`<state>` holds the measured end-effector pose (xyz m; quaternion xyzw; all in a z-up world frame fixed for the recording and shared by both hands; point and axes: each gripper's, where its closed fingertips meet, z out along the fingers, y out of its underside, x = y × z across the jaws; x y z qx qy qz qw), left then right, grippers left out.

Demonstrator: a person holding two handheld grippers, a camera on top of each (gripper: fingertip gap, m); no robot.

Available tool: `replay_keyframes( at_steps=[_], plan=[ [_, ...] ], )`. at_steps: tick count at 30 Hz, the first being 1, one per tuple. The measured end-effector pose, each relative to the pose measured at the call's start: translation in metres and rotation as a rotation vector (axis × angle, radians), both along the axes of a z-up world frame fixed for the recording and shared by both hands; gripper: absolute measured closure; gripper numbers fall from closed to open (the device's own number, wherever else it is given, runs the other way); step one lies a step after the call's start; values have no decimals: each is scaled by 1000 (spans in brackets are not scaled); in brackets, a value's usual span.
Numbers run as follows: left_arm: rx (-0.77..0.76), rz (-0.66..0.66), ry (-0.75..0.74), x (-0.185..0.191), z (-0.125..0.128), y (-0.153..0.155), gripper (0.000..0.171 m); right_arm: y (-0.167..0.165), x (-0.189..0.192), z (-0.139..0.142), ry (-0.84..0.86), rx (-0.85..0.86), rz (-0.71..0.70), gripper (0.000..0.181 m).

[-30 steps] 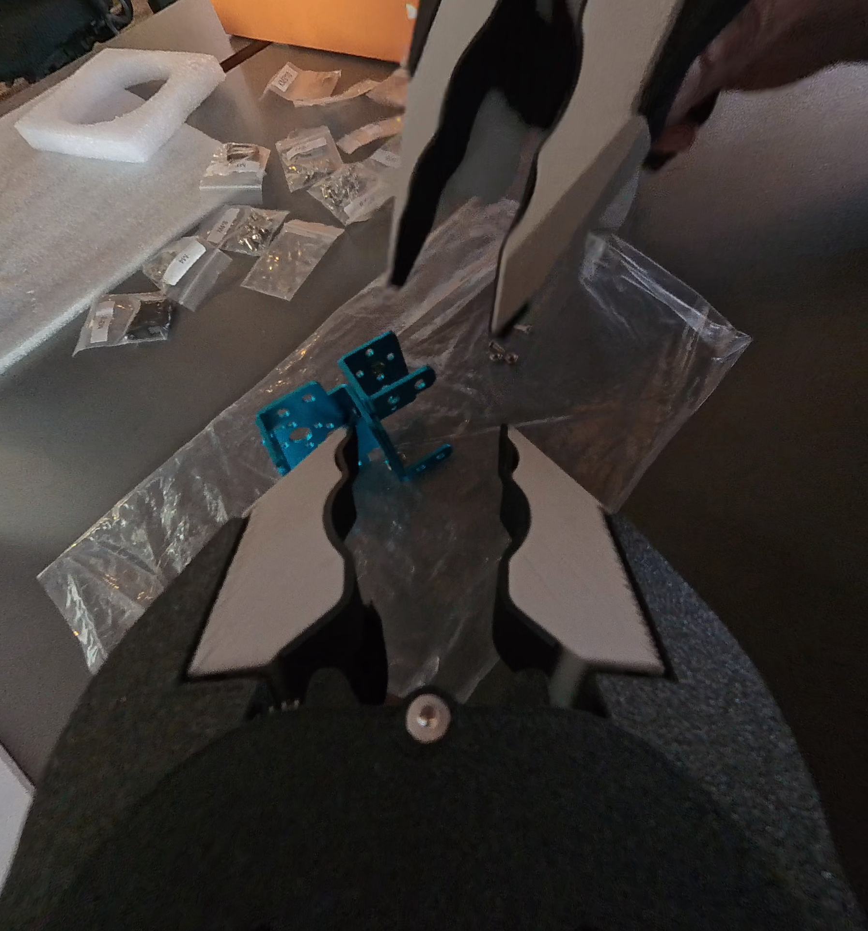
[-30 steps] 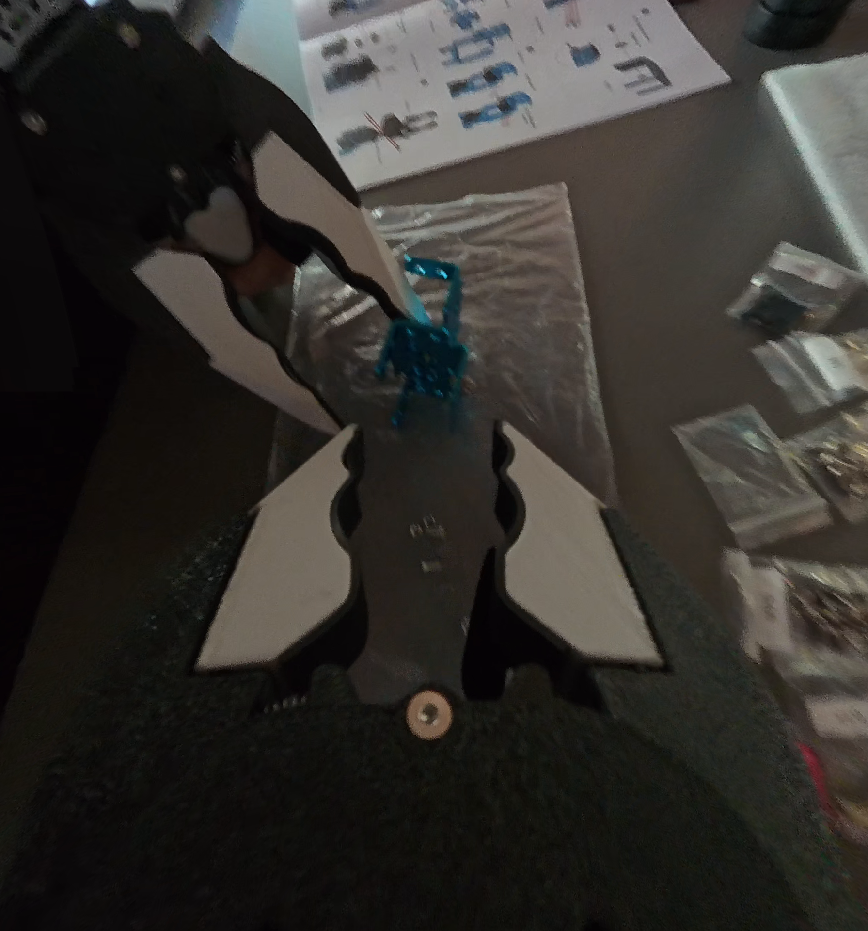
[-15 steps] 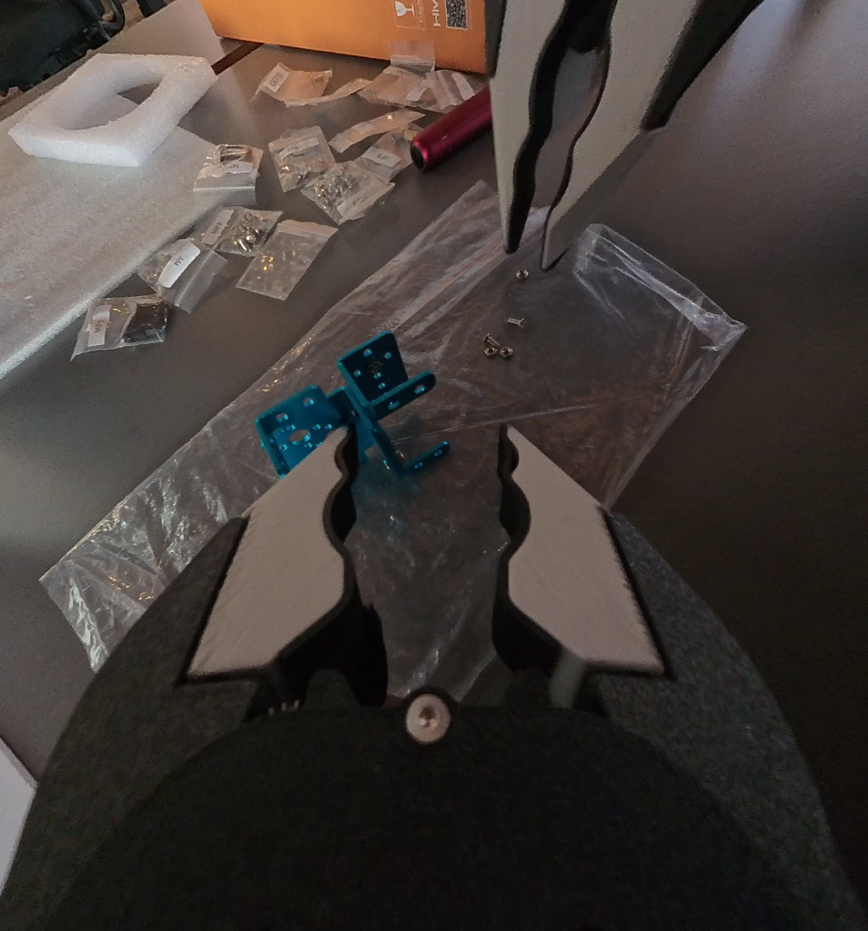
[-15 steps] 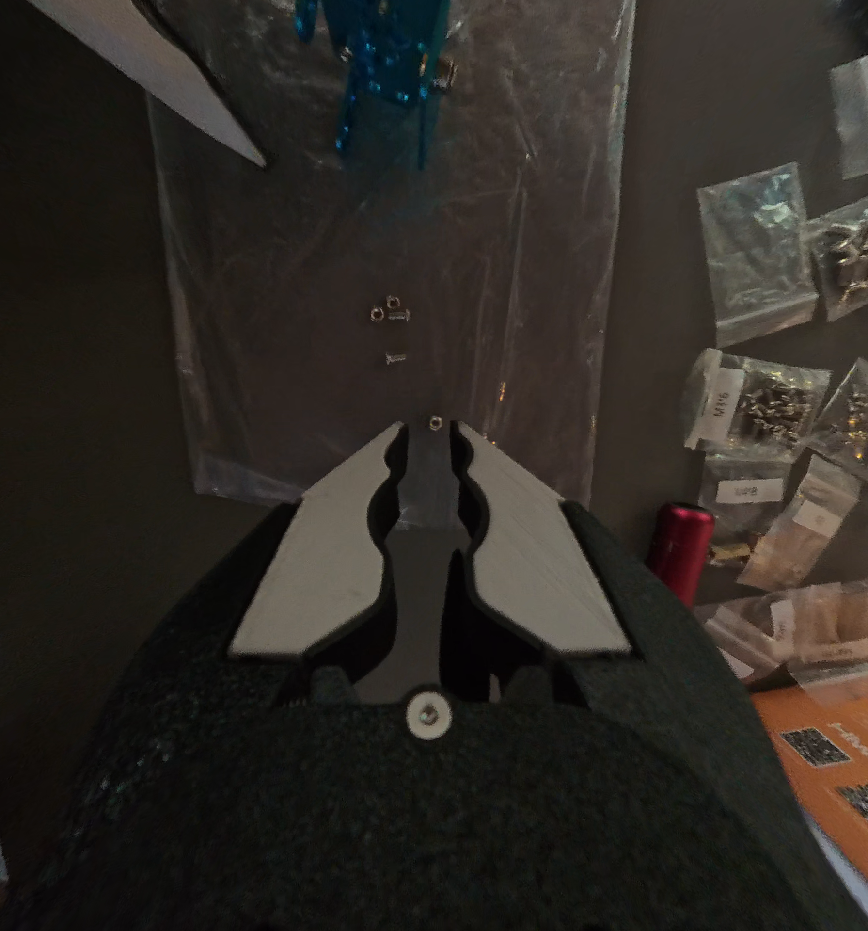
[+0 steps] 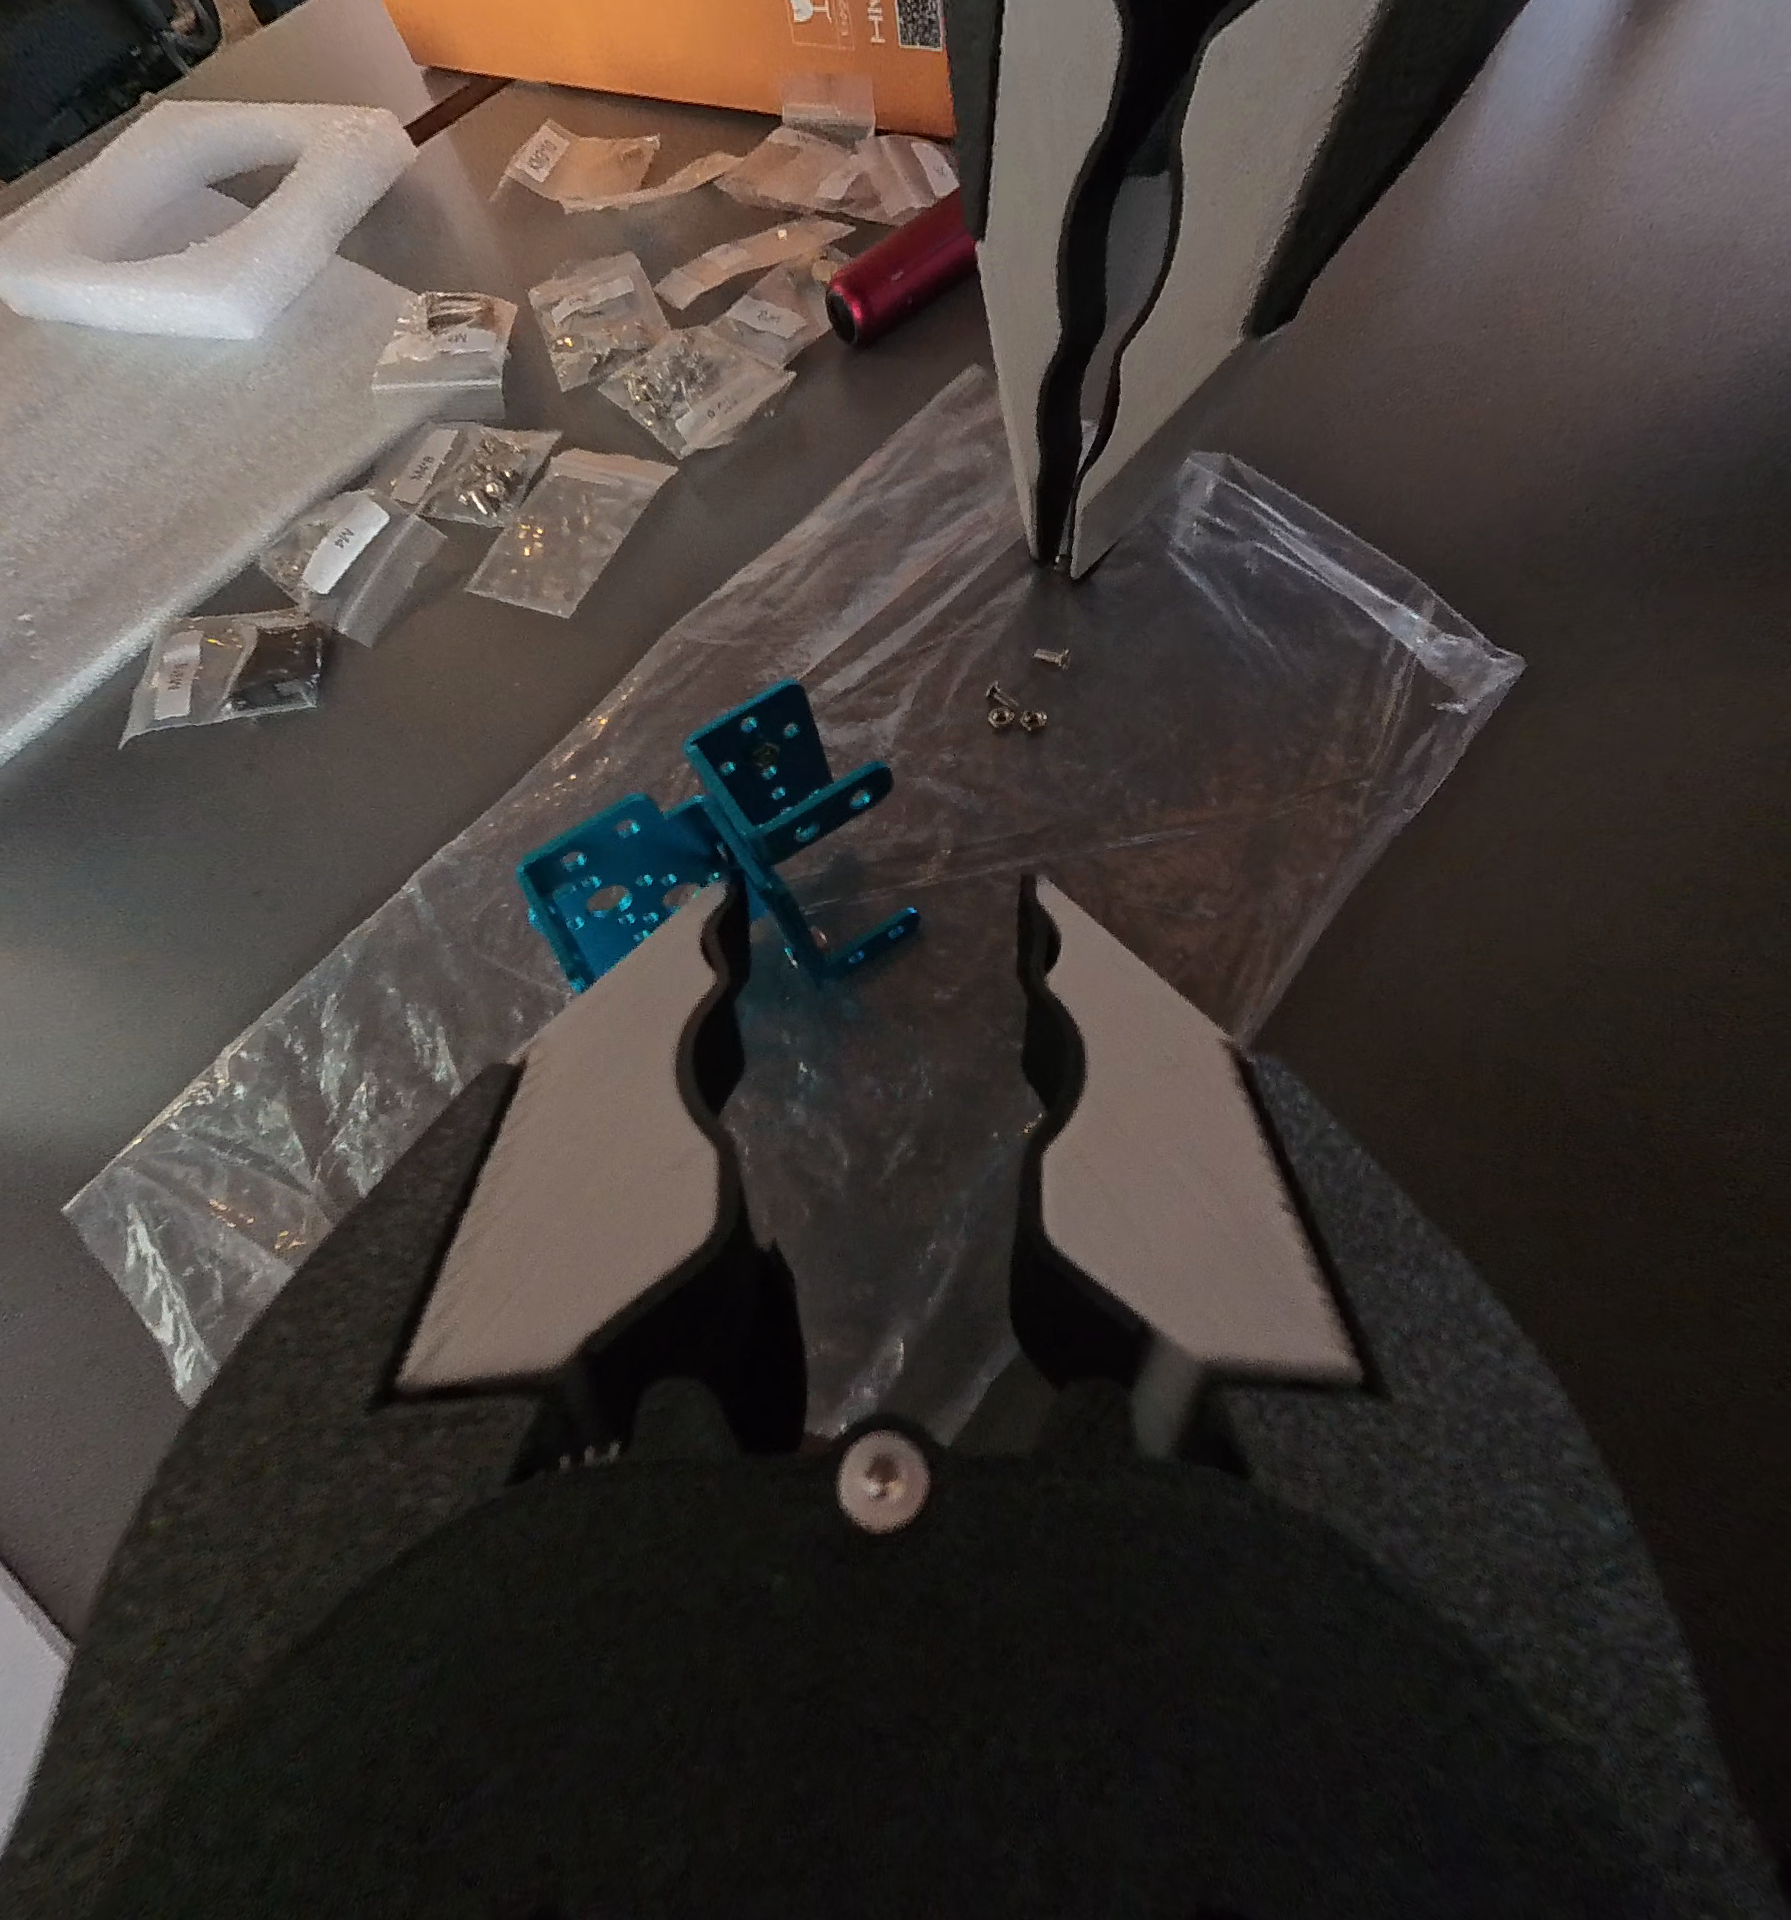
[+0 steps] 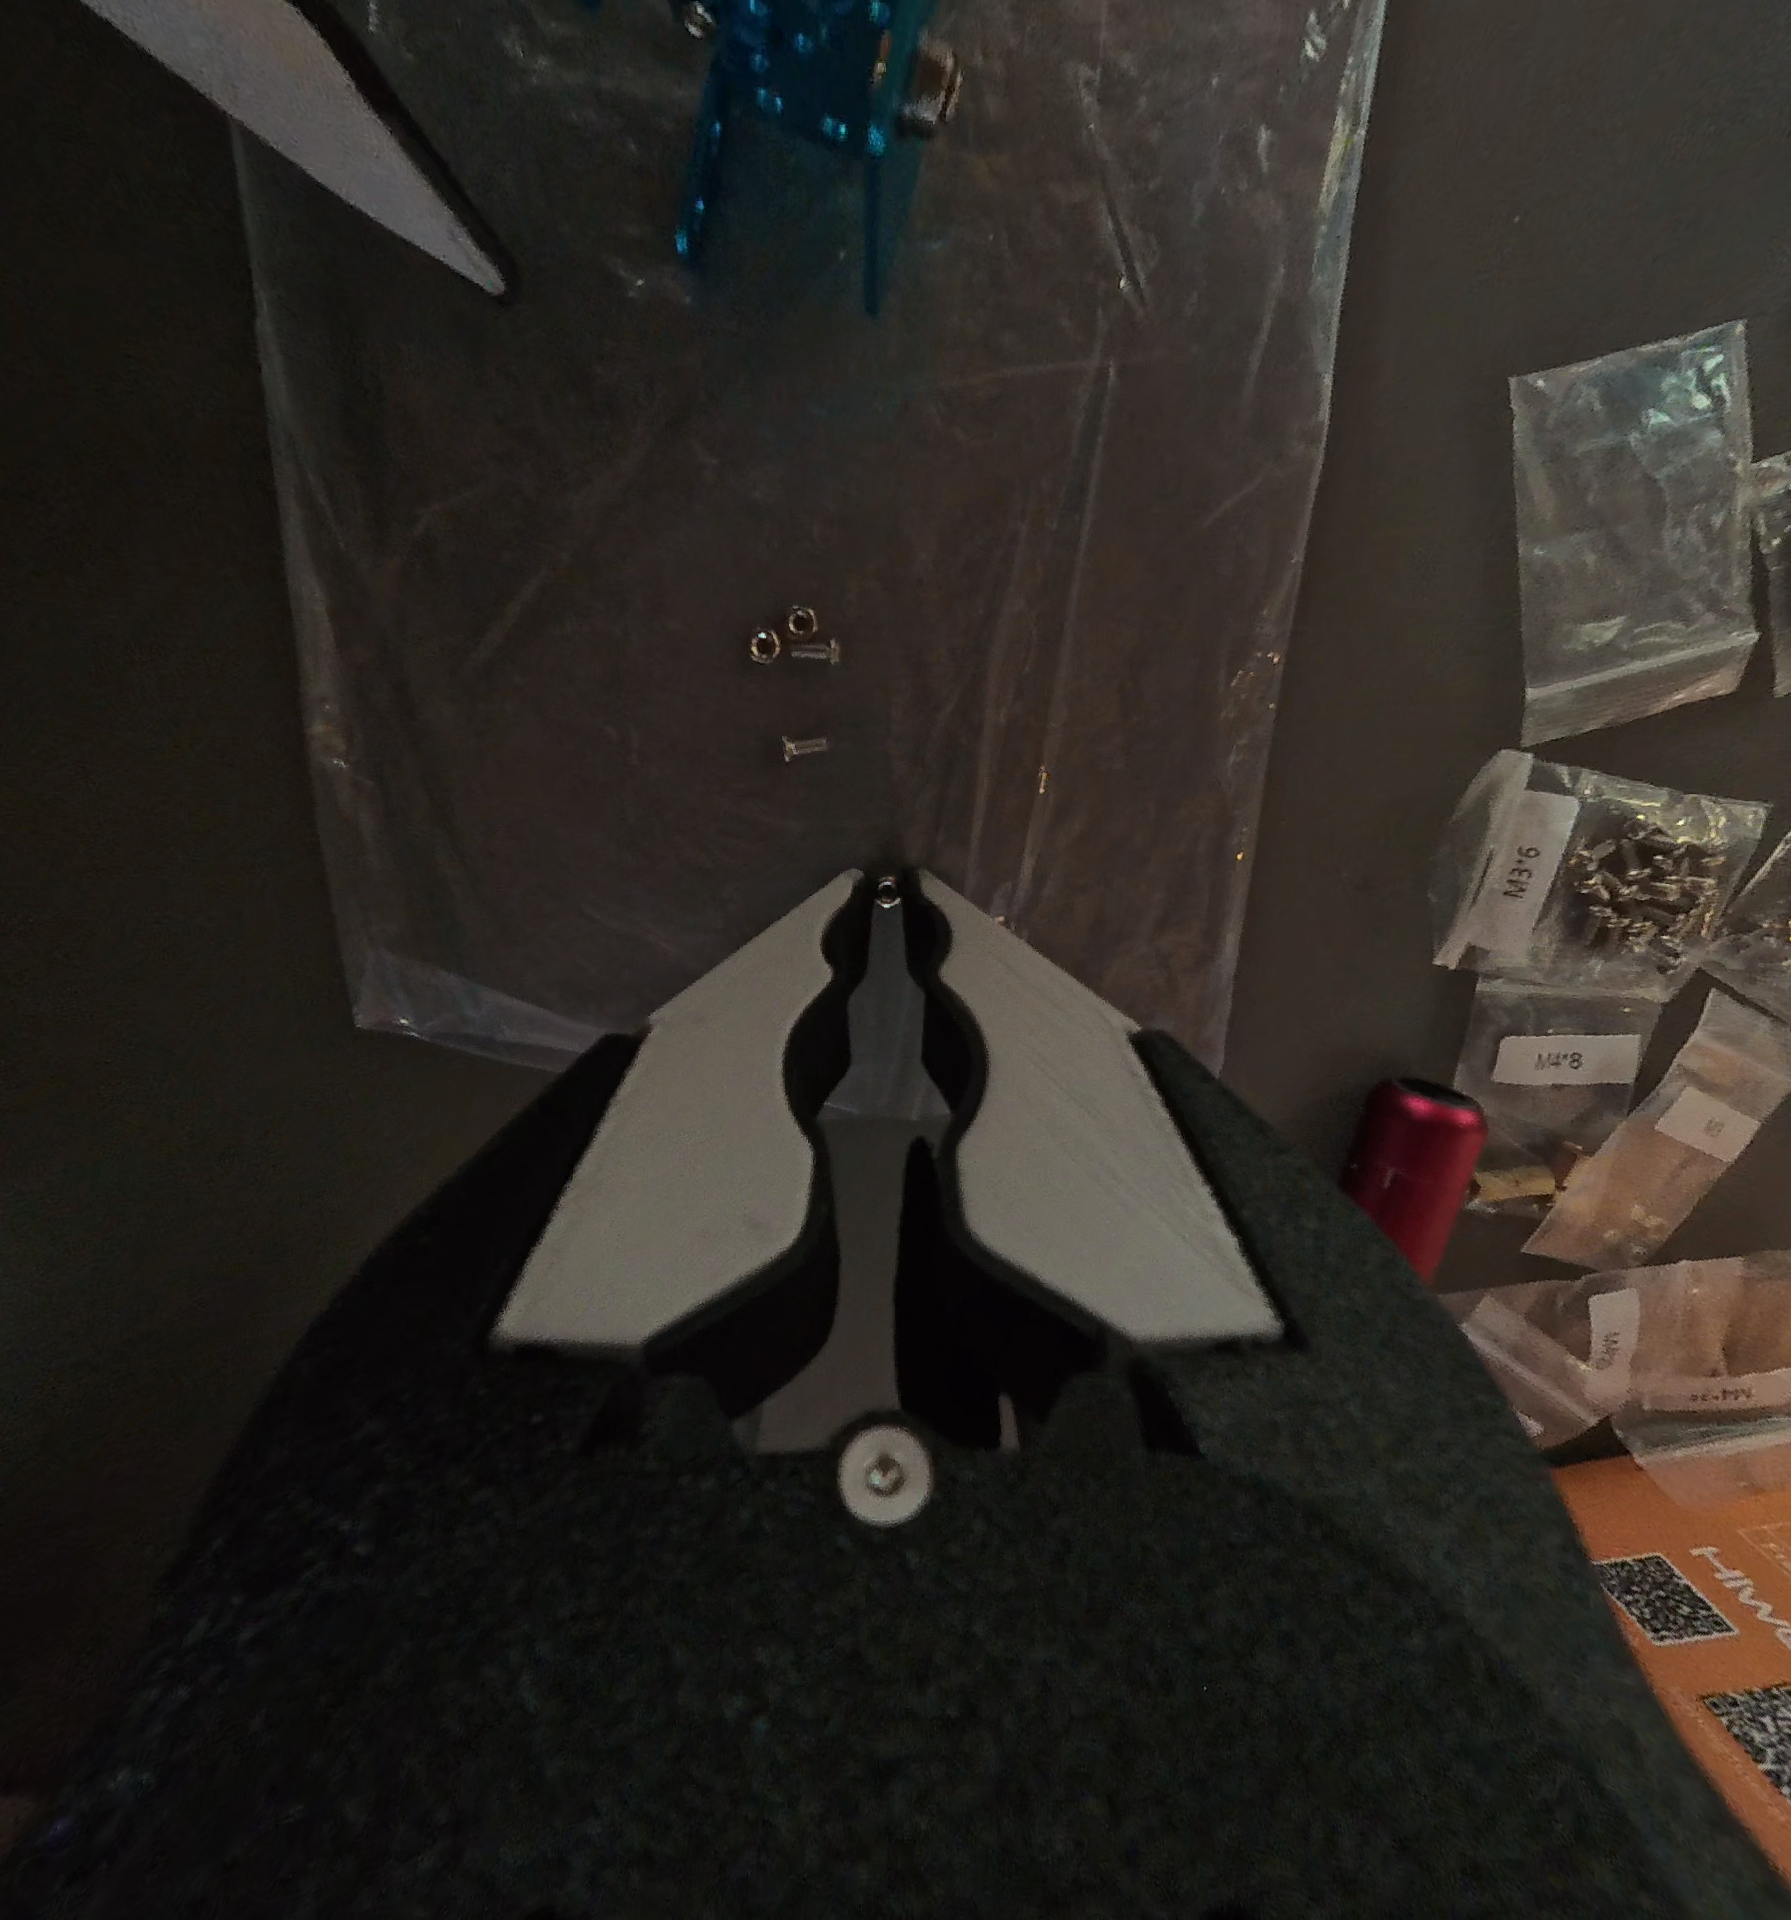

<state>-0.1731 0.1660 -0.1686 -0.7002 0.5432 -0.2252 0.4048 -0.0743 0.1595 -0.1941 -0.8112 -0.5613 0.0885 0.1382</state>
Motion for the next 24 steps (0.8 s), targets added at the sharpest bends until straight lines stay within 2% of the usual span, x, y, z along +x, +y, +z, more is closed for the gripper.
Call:
replay_keyframes(
  at_steps=[4, 7, 9, 11, 16, 24],
  plan=[
    [-7, -1, 7, 0, -2, 0, 120, 1, 2, 1, -3, 32, 8, 176],
    [-12, 1, 4, 0, -1, 1, 120, 6, -7, 12, 63, 85, 18, 177],
    [-10, -1, 5, 0, -1, 0, 120, 14, -22, 24, 156, 148, 24, 177],
    [-8, -2, 6, 0, -2, 0, 120, 21, -48, 40, 322, 226, 51, 177],
    [-18, -9, 0, 1, -1, -1, 120, 21, -86, 54, 554, 330, 111, 177],
    [-27, 3, -13, -1, 0, 3, 119, 24, -106, 55, 557, 473, 164, 178]
  ],
)
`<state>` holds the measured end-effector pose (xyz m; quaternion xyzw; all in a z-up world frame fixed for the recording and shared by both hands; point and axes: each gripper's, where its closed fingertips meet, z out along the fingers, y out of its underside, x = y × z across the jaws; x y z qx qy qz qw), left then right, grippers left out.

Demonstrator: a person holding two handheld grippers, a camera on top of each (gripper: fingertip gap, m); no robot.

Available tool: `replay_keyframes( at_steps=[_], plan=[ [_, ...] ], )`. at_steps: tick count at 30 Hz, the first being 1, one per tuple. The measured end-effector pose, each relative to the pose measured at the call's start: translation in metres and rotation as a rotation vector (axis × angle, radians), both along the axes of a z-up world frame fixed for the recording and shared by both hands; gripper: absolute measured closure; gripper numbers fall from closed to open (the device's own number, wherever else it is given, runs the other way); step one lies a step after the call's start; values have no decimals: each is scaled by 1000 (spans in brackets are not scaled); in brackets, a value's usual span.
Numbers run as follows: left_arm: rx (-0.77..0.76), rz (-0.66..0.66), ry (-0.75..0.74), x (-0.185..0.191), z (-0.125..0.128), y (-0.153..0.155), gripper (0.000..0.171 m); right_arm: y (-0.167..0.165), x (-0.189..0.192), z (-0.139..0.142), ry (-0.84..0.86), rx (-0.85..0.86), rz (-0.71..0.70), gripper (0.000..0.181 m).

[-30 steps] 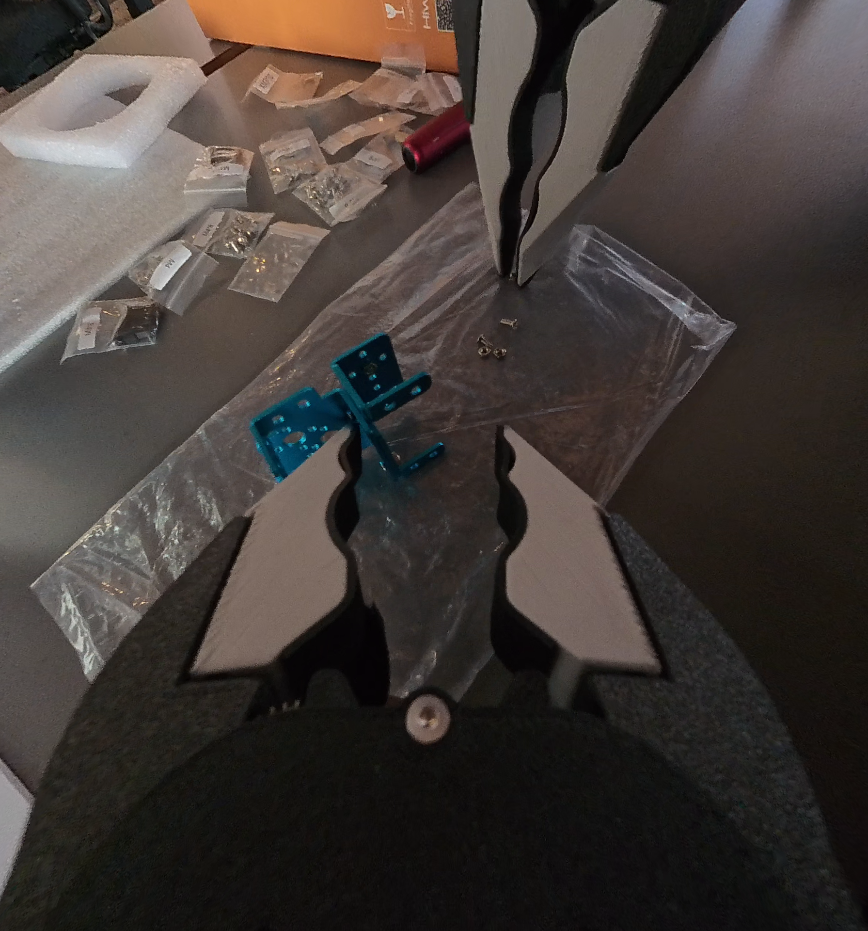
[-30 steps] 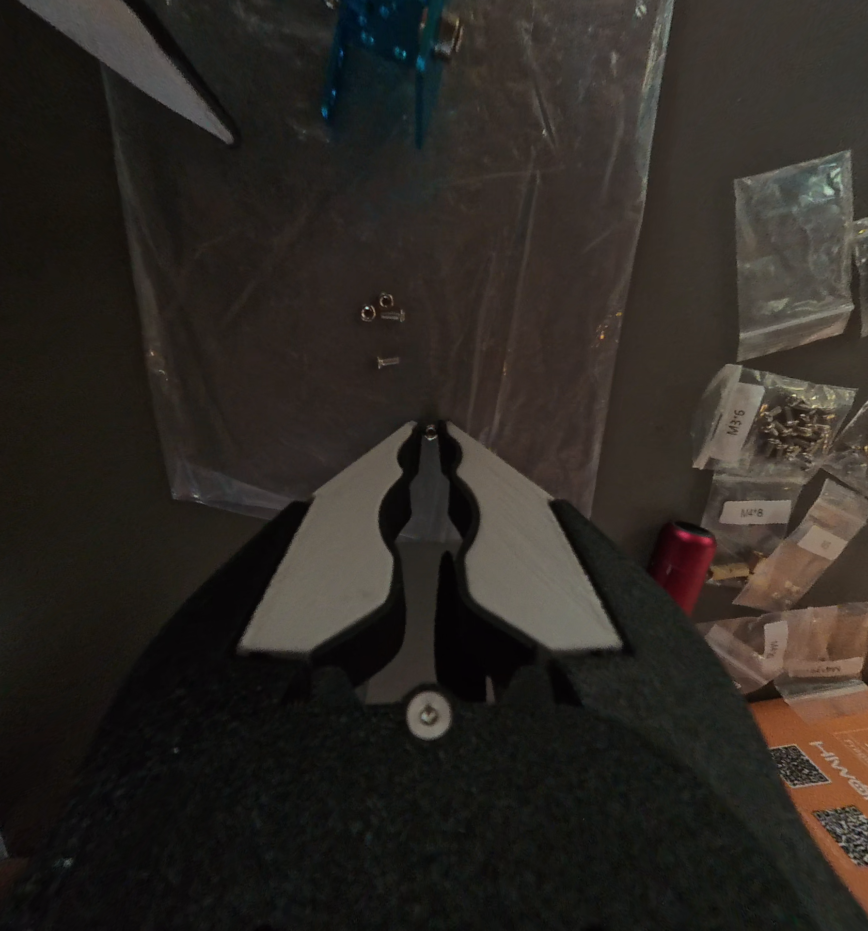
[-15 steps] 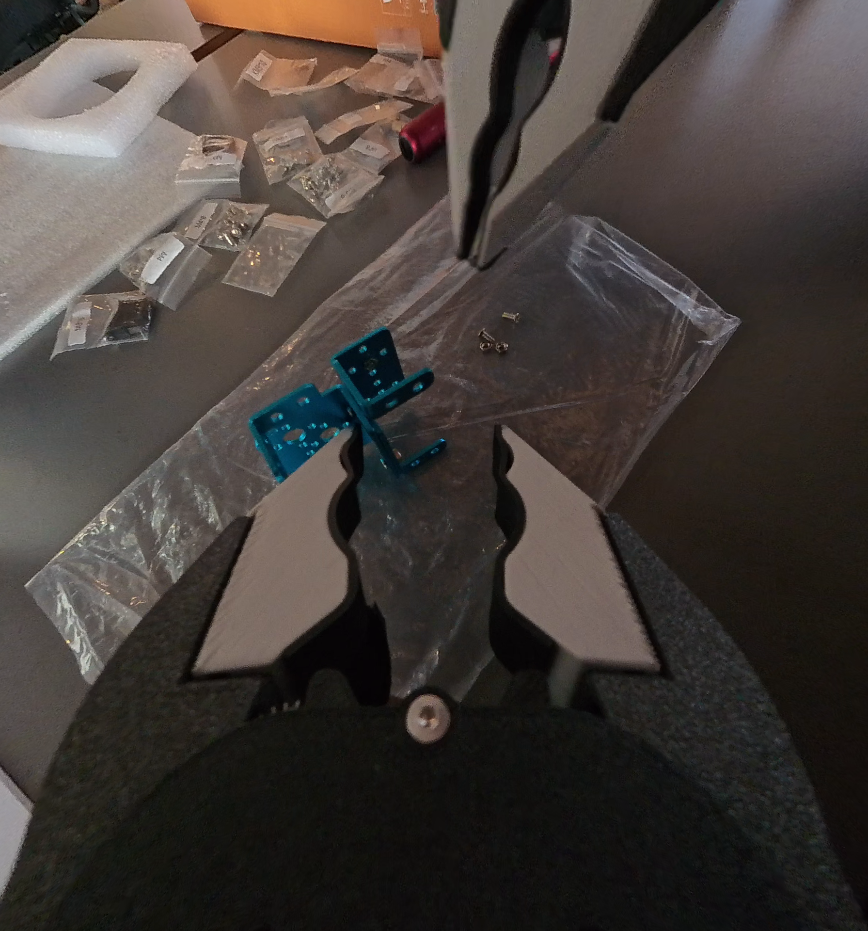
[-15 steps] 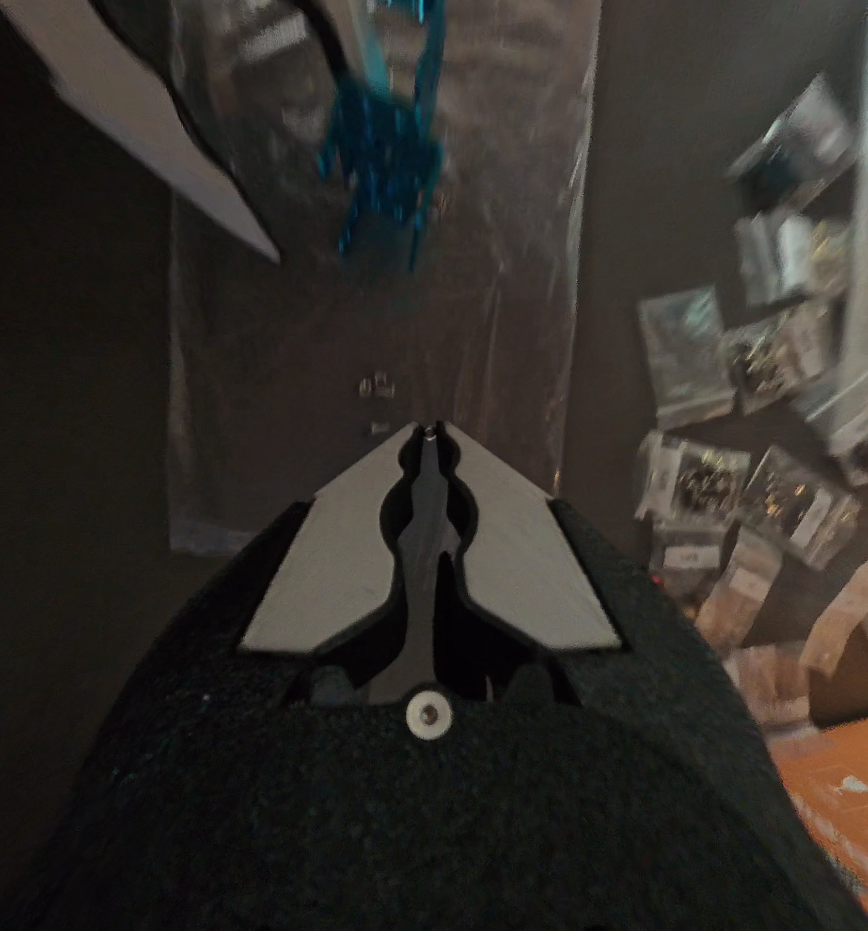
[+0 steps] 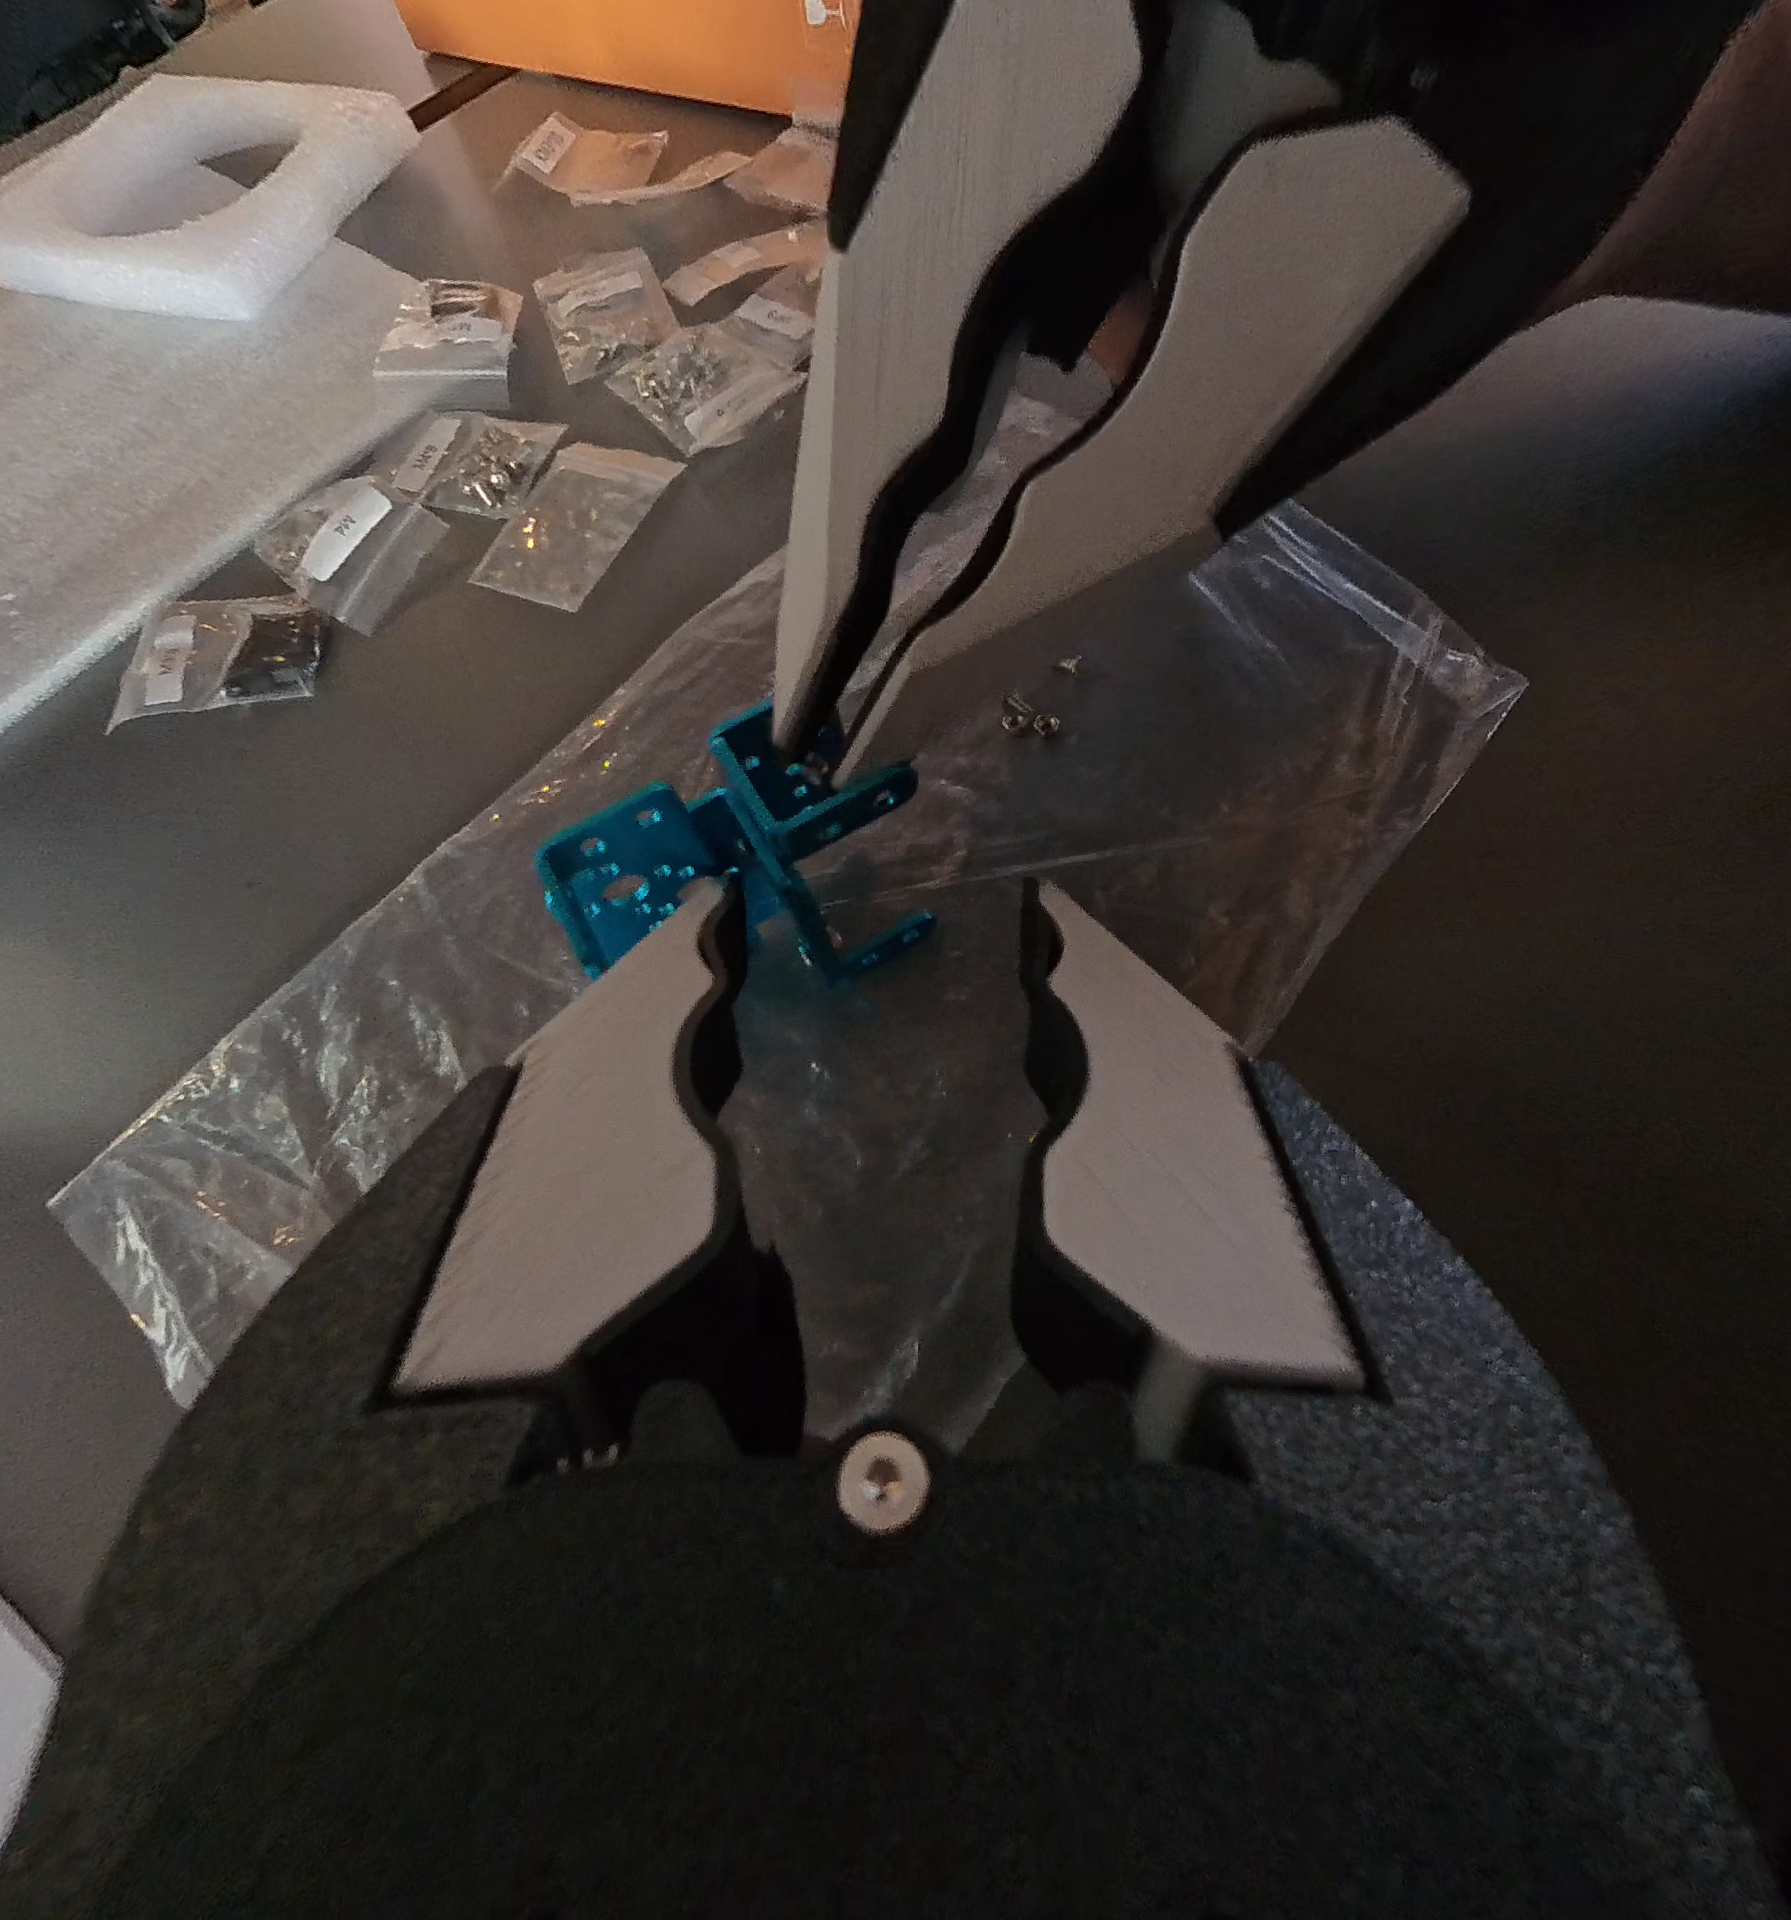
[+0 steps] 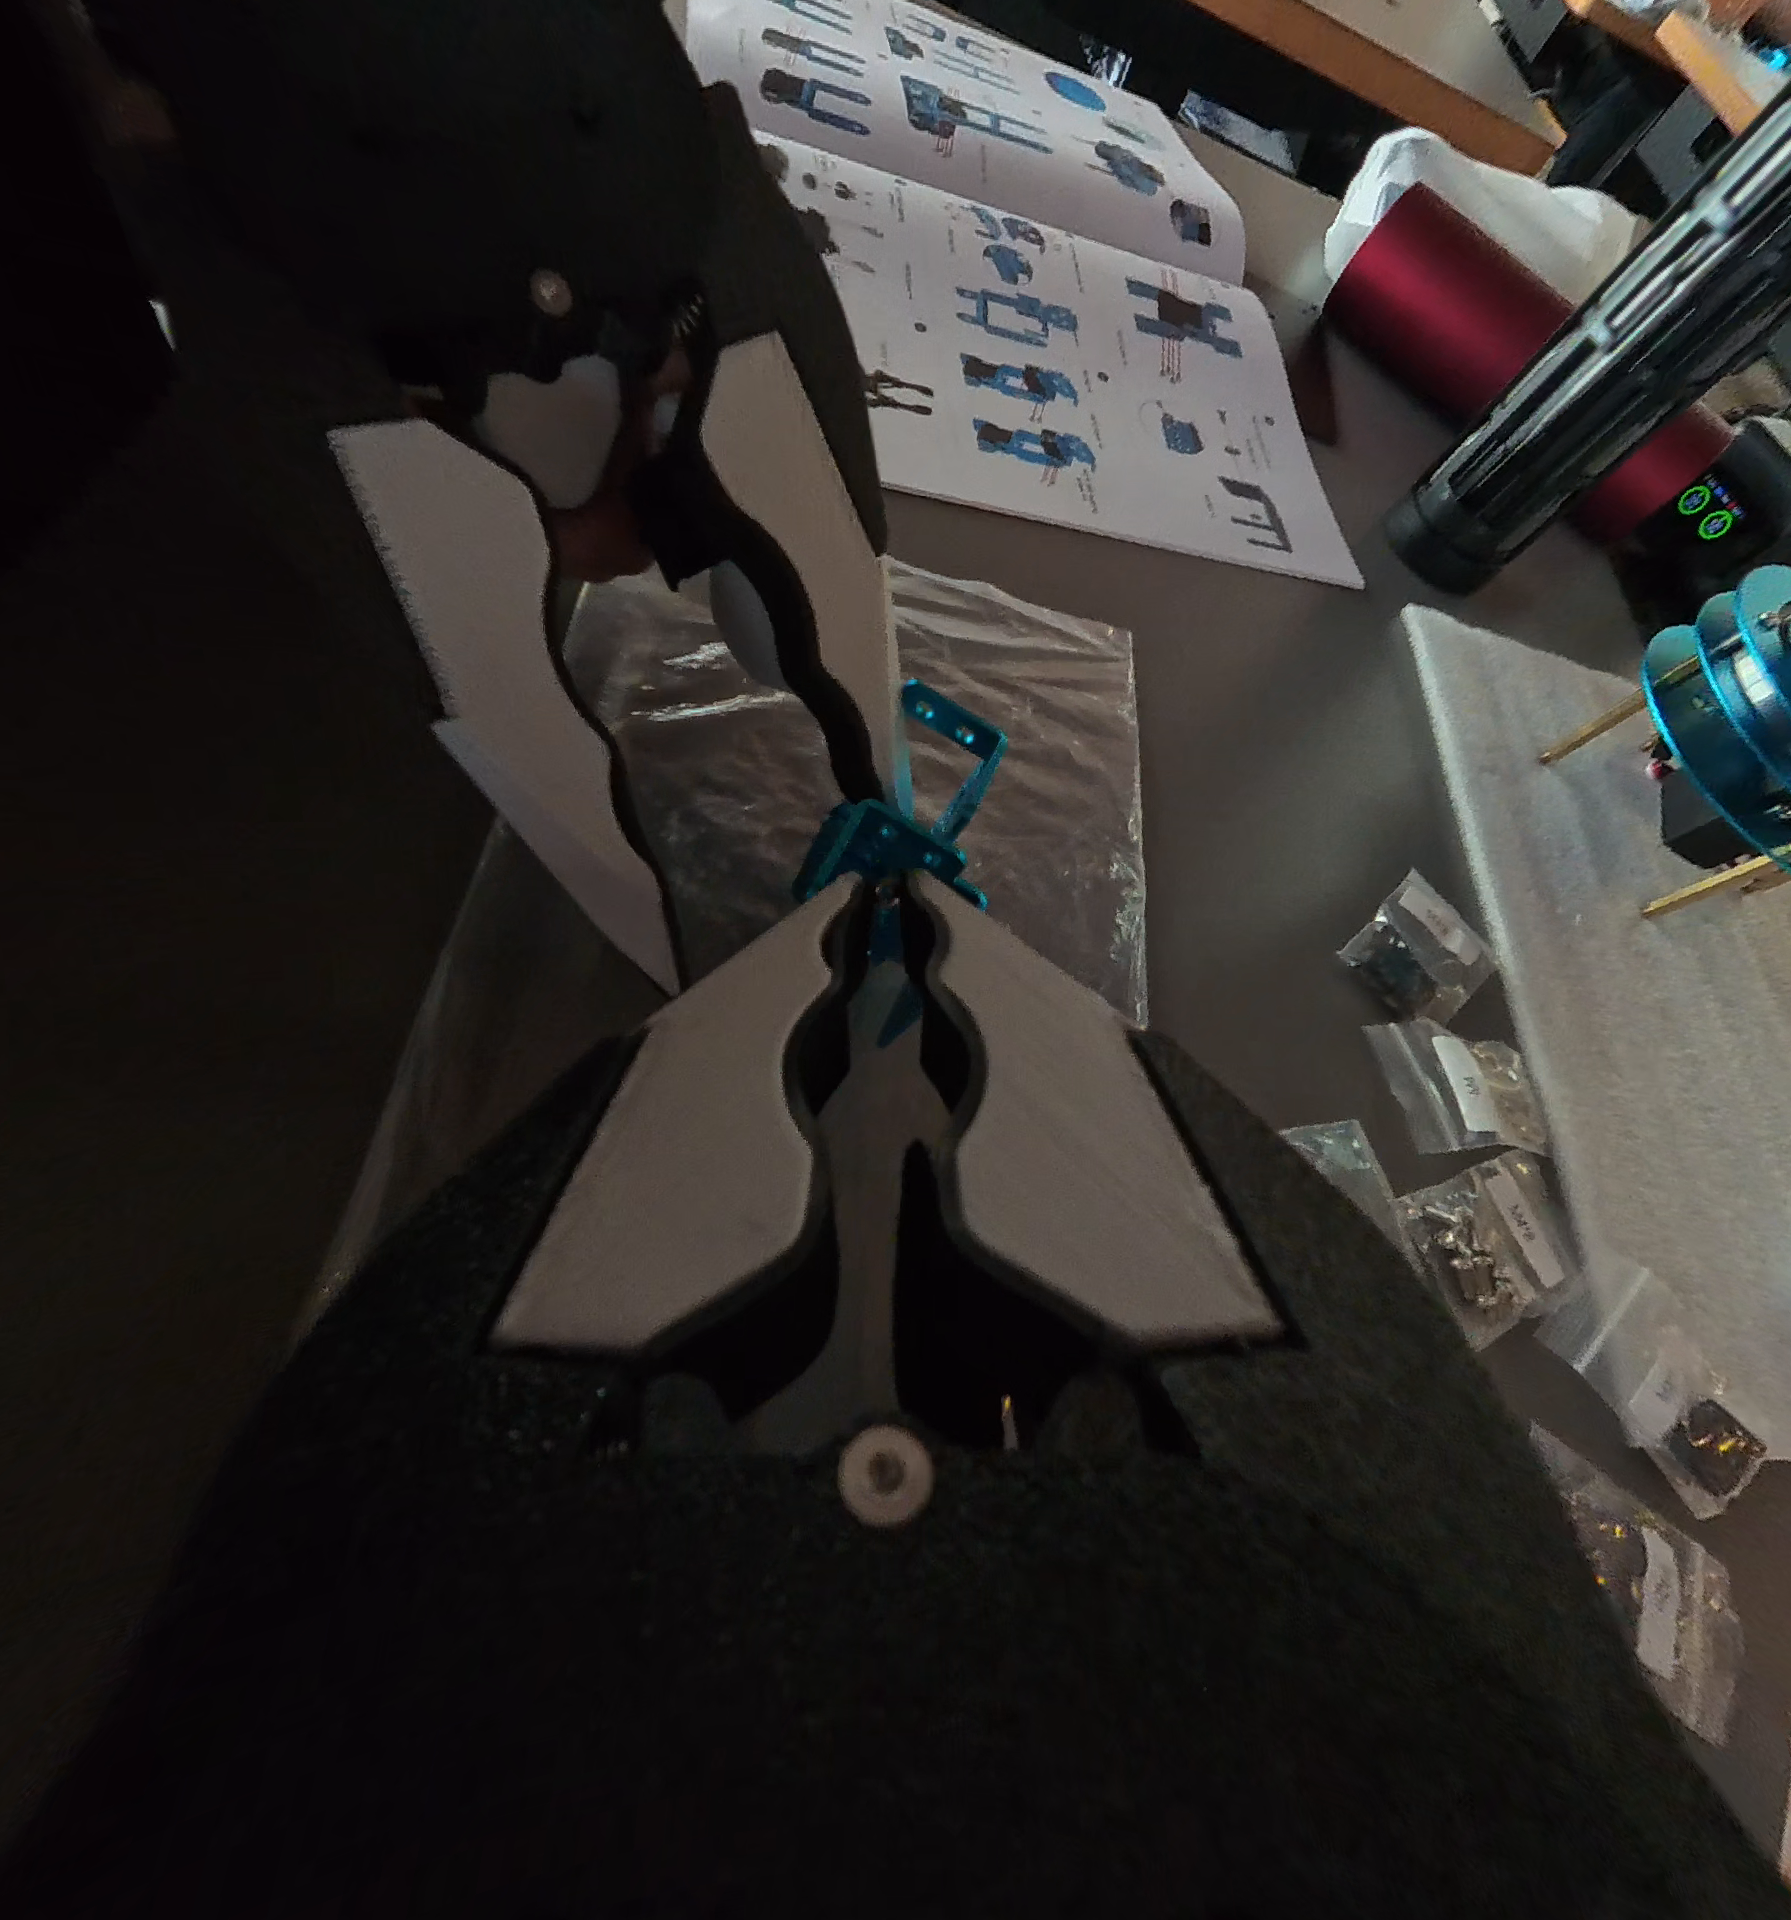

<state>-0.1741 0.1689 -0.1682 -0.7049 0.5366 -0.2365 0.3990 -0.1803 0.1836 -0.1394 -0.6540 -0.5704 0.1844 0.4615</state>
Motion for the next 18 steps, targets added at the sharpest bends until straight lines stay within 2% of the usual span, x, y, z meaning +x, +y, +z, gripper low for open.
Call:
replay_keyframes(
  at_steps=[11, 18],
  plan=[
    [8, -49, -9, 5, 2, -6, 113, 4, -2, -8, -44, 101, -27, 178],
    [-29, -37, -32, 5, 3, -1, 118, 7, -1, -11, -56, 176, -39, 178]
  ],
)
